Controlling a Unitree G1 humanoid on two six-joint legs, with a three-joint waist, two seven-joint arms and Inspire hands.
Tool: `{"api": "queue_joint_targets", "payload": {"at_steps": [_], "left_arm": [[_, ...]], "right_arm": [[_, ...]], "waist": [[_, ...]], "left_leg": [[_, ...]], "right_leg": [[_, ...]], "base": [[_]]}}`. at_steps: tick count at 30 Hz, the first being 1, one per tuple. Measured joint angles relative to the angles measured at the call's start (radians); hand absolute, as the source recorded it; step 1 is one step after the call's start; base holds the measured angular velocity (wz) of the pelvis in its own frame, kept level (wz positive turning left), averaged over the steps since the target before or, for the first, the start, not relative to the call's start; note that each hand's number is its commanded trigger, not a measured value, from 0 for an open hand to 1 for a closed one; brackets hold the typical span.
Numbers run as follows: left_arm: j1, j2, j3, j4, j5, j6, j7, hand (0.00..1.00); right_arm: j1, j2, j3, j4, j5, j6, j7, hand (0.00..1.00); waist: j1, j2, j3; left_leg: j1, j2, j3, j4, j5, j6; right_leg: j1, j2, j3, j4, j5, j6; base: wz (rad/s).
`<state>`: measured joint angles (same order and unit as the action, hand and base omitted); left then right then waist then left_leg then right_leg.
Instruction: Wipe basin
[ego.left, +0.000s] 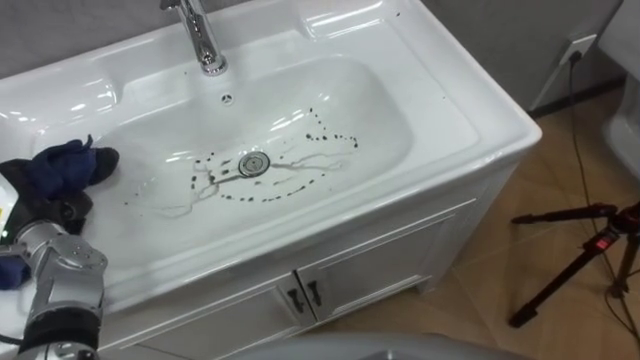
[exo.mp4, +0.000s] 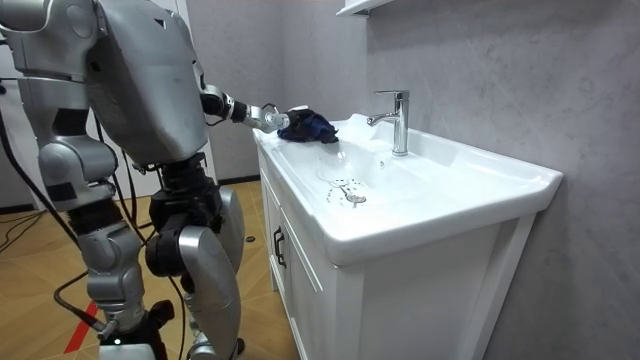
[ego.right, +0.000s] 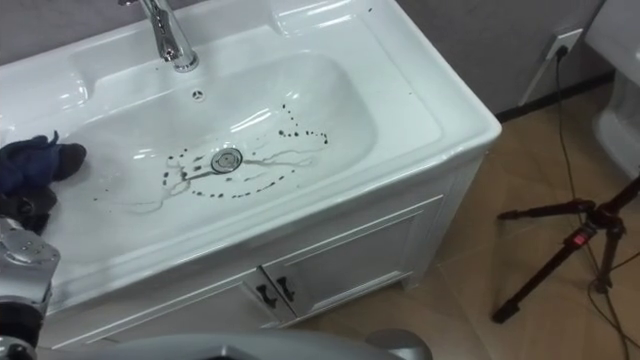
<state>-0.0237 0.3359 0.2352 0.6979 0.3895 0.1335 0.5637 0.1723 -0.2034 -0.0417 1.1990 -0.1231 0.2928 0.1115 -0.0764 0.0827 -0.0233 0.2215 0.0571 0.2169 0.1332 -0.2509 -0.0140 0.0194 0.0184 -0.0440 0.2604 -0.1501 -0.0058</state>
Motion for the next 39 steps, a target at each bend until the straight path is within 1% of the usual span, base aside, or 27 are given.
{"api": "queue_joint_targets", "payload": {"at_steps": [1,3,6,9,10,12,13,15,16,17,19,20,22,25,26,27,29,32,34,37,39], "left_arm": [[-0.003,-0.002,0.000,0.000,-0.004,0.000,0.000,1.00],[-0.006,-0.002,-0.001,-0.001,-0.005,-0.002,0.000,1.00],[-0.005,-0.013,-0.001,-0.021,-0.004,-0.001,0.000,1.00],[0.000,-0.031,-0.003,-0.066,-0.003,0.010,-0.003,1.00],[0.007,-0.041,-0.004,-0.092,-0.001,0.018,-0.003,1.00],[0.025,-0.050,-0.004,-0.135,0.002,0.024,-0.007,1.00],[0.038,-0.057,-0.008,-0.176,0.007,0.033,-0.021,1.00],[0.052,-0.070,-0.013,-0.238,0.008,0.044,-0.040,1.00],[0.054,-0.082,-0.020,-0.276,0.008,0.050,-0.051,1.00],[0.055,-0.084,-0.041,-0.303,0.016,0.050,-0.055,1.00],[0.056,-0.084,-0.072,-0.343,0.018,0.050,-0.060,1.00],[0.058,-0.084,-0.091,-0.372,0.019,0.051,-0.062,1.00],[0.060,-0.084,-0.124,-0.419,0.020,0.050,-0.063,1.00],[0.060,-0.084,-0.167,-0.492,0.020,0.045,-0.063,1.00],[0.060,-0.084,-0.171,-0.509,0.021,0.034,-0.063,1.00],[0.060,-0.084,-0.172,-0.518,0.024,0.032,-0.063,1.00],[0.060,-0.084,-0.173,-0.546,0.086,0.024,-0.066,1.00],[0.059,-0.084,-0.188,-0.553,0.153,-0.002,-0.070,1.00],[0.059,-0.084,-0.213,-0.553,0.175,-0.004,-0.075,1.00],[0.060,-0.083,-0.243,-0.550,0.176,-0.004,-0.091,1.00],[0.061,-0.083,-0.252,-0.535,0.177,-0.004,-0.105,1.00]], "right_arm": [[-0.005,0.000,0.000,0.000,0.000,-0.011,-0.002,0.00],[-0.013,0.001,0.001,0.001,-0.001,-0.022,-0.002,0.00],[-0.019,0.000,0.001,0.000,-0.003,-0.038,0.001,0.00],[-0.029,-0.001,0.017,0.002,-0.003,-0.041,0.000,0.00],[-0.039,-0.001,0.021,0.002,-0.003,-0.042,-0.002,0.00],[-0.048,-0.001,0.022,0.001,0.000,-0.049,-0.005,0.00],[-0.051,-0.001,0.032,0.001,0.001,-0.055,-0.011,0.00],[-0.054,-0.001,0.051,0.001,0.001,-0.057,-0.021,0.00],[-0.055,0.002,0.061,0.001,0.001,-0.065,-0.026,0.00],[-0.055,0.005,0.066,0.001,0.003,-0.077,-0.026,0.00],[-0.055,0.009,0.069,0.002,0.009,-0.088,-0.027,0.00],[-0.055,0.009,0.069,0.001,0.009,-0.097,-0.028,0.00],[-0.054,0.009,0.070,0.002,0.009,-0.107,-0.034,0.00],[-0.053,0.005,0.076,0.012,0.005,-0.129,-0.044,0.00],[-0.052,0.004,0.076,0.012,0.005,-0.134,-0.045,0.00],[-0.052,0.004,0.077,0.012,0.006,-0.137,-0.045,0.00],[-0.052,0.005,0.077,0.020,0.009,-0.148,-0.047,0.00],[-0.054,0.011,0.077,0.043,0.013,-0.154,-0.047,0.00],[-0.054,0.012,0.077,0.054,0.037,-0.160,-0.046,0.00],[-0.056,0.014,0.077,0.070,0.042,-0.161,-0.046,0.00],[-0.060,0.014,0.078,0.082,0.042,-0.161,-0.046,0.00]], "waist": [[0.001,0.001,0.0005],[0.000,0.002,0.0012],[0.000,0.007,0.0040],[0.002,0.011,0.0069],[0.003,0.013,0.0104],[0.002,0.016,0.0117],[0.006,0.017,0.0131],[0.013,0.014,0.0181],[0.016,0.015,0.0204],[0.017,0.010,0.0241],[0.018,-0.002,0.0302],[0.018,-0.005,0.0311],[0.017,-0.007,0.0302],[0.015,0.002,0.0305],[0.012,0.006,0.0306],[0.008,0.008,0.0307],[-0.005,0.012,0.0302],[-0.017,0.011,0.0307],[-0.023,0.012,0.0310],[-0.027,0.010,0.0312],[-0.029,0.007,0.0334]], "left_leg": [[0.000,0.000,-0.001,0.000,0.000,0.000],[0.000,-0.001,-0.009,0.000,0.000,0.000],[-0.005,-0.001,-0.017,0.000,0.000,0.000],[-0.018,-0.002,-0.029,0.000,0.000,0.001],[-0.020,-0.002,-0.030,0.000,0.000,0.001],[-0.021,-0.001,-0.032,0.002,0.000,0.001],[-0.021,-0.001,-0.033,0.002,0.000,0.001],[-0.024,-0.001,-0.034,0.004,0.000,0.001],[-0.027,-0.001,-0.038,0.005,0.000,0.001],[-0.034,-0.001,-0.047,0.010,0.000,0.001],[-0.045,-0.002,-0.057,0.020,0.000,0.001],[-0.051,-0.002,-0.062,0.022,0.000,0.001],[-0.054,-0.002,-0.071,0.023,0.000,0.001],[-0.052,-0.002,-0.076,0.024,0.000,0.001],[-0.053,-0.002,-0.077,0.026,0.001,0.001],[-0.053,-0.001,-0.078,0.028,0.001,0.001],[-0.052,-0.001,-0.075,0.029,0.001,0.001],[-0.048,-0.001,-0.078,0.029,0.001,0.001],[-0.049,-0.002,-0.079,0.027,0.001,0.001],[-0.051,-0.002,-0.080,0.027,0.001,0.001],[-0.051,-0.002,-0.080,0.027,0.001,0.001]], "right_leg": [[0.001,0.000,0.000,-0.001,0.000,0.000],[0.004,0.000,-0.001,-0.005,-0.001,0.001],[0.004,-0.001,-0.006,-0.005,-0.001,0.002],[-0.002,-0.004,-0.015,-0.007,-0.002,0.003],[-0.002,-0.004,-0.018,-0.008,-0.003,0.003],[-0.001,-0.005,-0.023,-0.010,-0.005,0.004],[0.000,-0.005,-0.025,-0.014,-0.005,0.004],[-0.001,-0.005,-0.027,-0.016,-0.005,0.004],[-0.001,-0.007,-0.033,-0.018,-0.005,0.004],[-0.001,-0.010,-0.041,-0.020,-0.006,0.005],[-0.001,-0.013,-0.050,-0.024,-0.006,0.005],[-0.002,-0.014,-0.055,-0.028,-0.006,0.005],[0.002,-0.015,-0.062,-0.037,-0.006,0.005],[0.005,-0.015,-0.063,-0.038,-0.006,0.005],[0.006,-0.015,-0.063,-0.038,-0.006,0.005],[0.007,-0.015,-0.064,-0.038,-0.006,0.005],[0.009,-0.014,-0.064,-0.040,-0.007,0.005],[0.018,-0.014,-0.065,-0.048,-0.007,0.005],[0.022,-0.014,-0.065,-0.056,-0.005,0.007],[0.022,-0.015,-0.068,-0.055,-0.004,0.008],[0.021,-0.015,-0.068,-0.054,-0.004,0.007]], "base": [[0.04],[0.05],[0.07],[0.12],[0.06],[0.07],[0.03],[0.02],[0.13],[0.17],[0.17],[0.15],[0.12],[0.02],[0.00],[0.00],[0.00],[0.01],[0.08],[0.04],[0.00]]}}
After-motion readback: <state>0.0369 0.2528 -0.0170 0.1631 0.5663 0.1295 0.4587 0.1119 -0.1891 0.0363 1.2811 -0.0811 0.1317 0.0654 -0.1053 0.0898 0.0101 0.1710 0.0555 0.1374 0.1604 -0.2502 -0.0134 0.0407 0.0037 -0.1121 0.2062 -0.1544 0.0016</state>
